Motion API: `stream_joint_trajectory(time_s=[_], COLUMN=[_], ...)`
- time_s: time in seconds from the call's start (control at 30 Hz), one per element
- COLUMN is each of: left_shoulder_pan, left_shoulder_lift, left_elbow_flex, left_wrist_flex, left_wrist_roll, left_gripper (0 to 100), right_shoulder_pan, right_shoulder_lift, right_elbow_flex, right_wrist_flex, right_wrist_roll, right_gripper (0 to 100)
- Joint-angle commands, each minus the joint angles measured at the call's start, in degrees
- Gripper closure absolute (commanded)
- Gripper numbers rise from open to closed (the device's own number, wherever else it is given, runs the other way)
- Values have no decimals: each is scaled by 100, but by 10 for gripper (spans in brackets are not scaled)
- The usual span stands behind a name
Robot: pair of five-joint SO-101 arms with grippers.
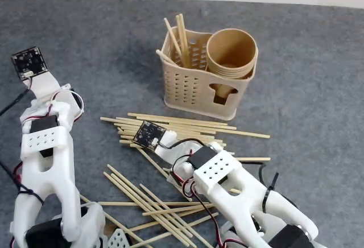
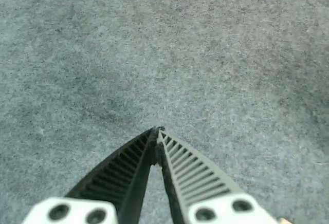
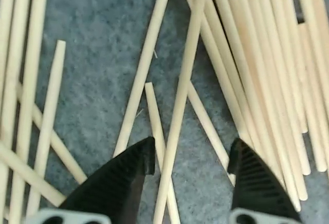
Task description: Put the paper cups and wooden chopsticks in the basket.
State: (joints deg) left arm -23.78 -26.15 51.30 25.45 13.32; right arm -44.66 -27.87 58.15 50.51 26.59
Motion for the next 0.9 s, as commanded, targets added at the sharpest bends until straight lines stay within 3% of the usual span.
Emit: stream_joint_trajectory(time_s=[0.0, 0.3, 0.5, 0.87], left_shoulder_pan=[-92, -92, -92, -92], left_shoulder_lift=[-163, -163, -163, -163], left_elbow_flex=[-40, -40, -40, -40], left_wrist_flex=[-123, -123, -123, -123], left_wrist_roll=[18, 18, 18, 18], left_gripper=[992, 992, 992, 992], right_shoulder_pan=[-48, -57, -57, -40], right_shoulder_lift=[-215, 1015, 1121, 435], right_elbow_flex=[-40, -163, -673, -1130], right_wrist_flex=[48, 75, 84, 743], right_wrist_roll=[53, 70, 44, 26], right_gripper=[753, 762, 998, 994])
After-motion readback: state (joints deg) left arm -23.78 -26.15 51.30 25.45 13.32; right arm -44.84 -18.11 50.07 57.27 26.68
